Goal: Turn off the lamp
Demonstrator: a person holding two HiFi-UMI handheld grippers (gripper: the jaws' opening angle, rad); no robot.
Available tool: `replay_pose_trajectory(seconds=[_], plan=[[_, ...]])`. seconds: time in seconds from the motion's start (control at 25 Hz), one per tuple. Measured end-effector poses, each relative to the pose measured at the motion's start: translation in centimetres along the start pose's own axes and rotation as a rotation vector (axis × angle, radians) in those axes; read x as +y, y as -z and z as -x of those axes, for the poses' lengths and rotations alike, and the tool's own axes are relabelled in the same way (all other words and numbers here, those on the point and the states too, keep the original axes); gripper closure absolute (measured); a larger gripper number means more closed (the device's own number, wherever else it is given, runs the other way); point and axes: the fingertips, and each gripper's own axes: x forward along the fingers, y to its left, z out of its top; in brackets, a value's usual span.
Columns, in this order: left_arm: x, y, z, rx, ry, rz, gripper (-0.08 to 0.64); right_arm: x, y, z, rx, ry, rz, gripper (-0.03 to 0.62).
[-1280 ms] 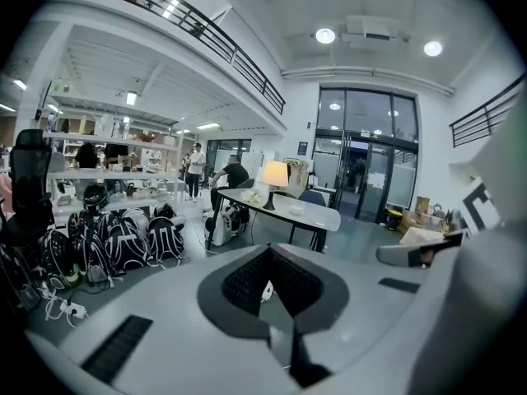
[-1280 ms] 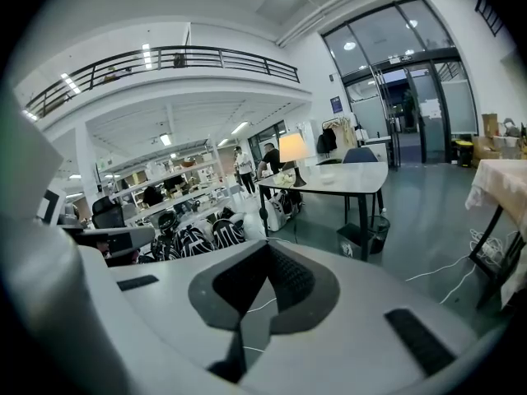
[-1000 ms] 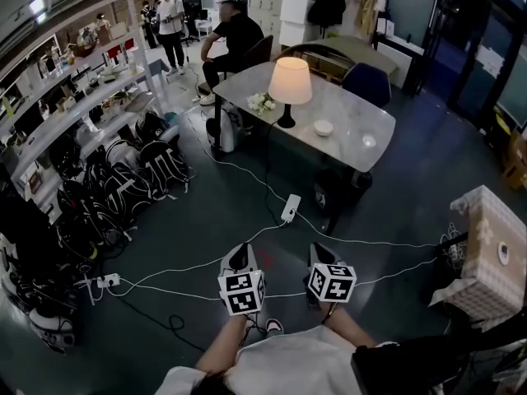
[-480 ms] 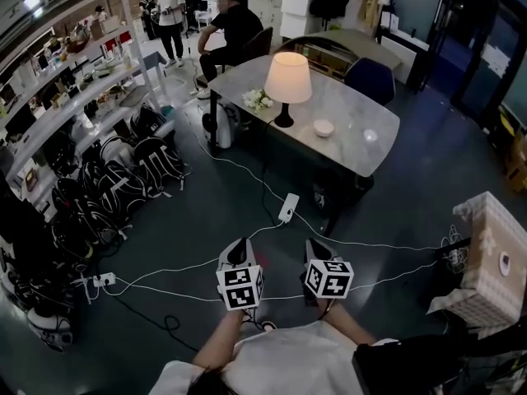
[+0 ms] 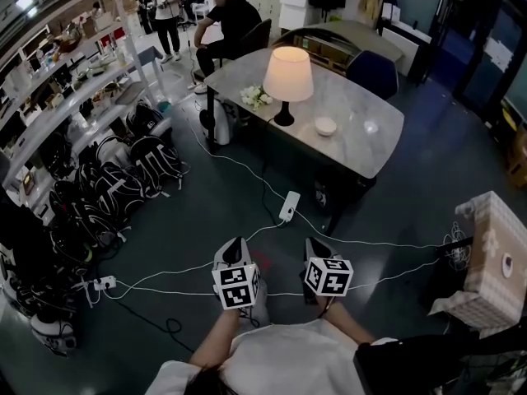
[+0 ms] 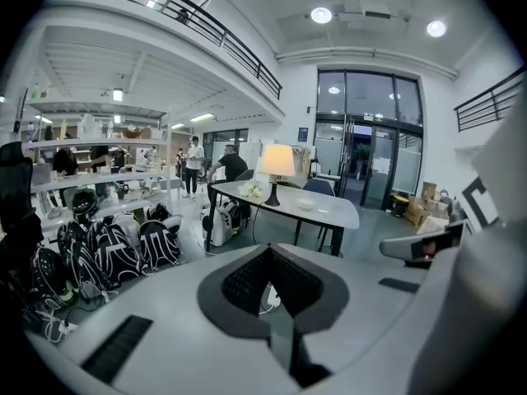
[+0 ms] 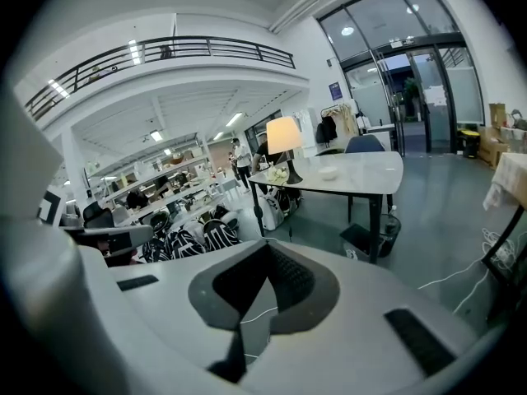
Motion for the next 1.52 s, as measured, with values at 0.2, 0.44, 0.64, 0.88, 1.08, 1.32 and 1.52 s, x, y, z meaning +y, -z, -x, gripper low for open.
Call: replay_pose_trajectory(seconds=[0.2,0.44,0.64,0.88,1.08,1.32,1.52], plan=[[1.4,-1.7,-4.2,-0.001,0.021,-0.009,0.561,-0.2,-2.2,-3.7,-0.009,0.012,-0.012,0.594],[3.4,-5.0,-9.8,-0.01,0.044,-0.006,0.561,-0.1,-5.3,-9.1,-0.001,0.032,-0.015,0.594],[6.3,-6.8,-14.5,0.005,0.049,0.008,0.561,1.0,-7.6,-14.1,0.026,0.035,0.027,0.594],[9.7,-9.1,-19.6,0.019,0.054,-0.005,0.561,2.7,-10.5,-20.5,0.037,0.023,0.053,0.592],[12.0,-10.2,-23.4,0.049,0.059,-0.015,0.561,3.4,-11.9,-24.7,0.049,0.024,0.047,0.592],[14.2,-10.1,-27.5,0.081,0.067,0.014,0.561,2.5,-11.2,-27.2,0.092,0.066,0.006,0.592],[14.9,-9.5,-29.1,0.112,0.067,0.029,0.561,0.8,-10.3,-27.7,0.138,0.113,-0.011,0.592]])
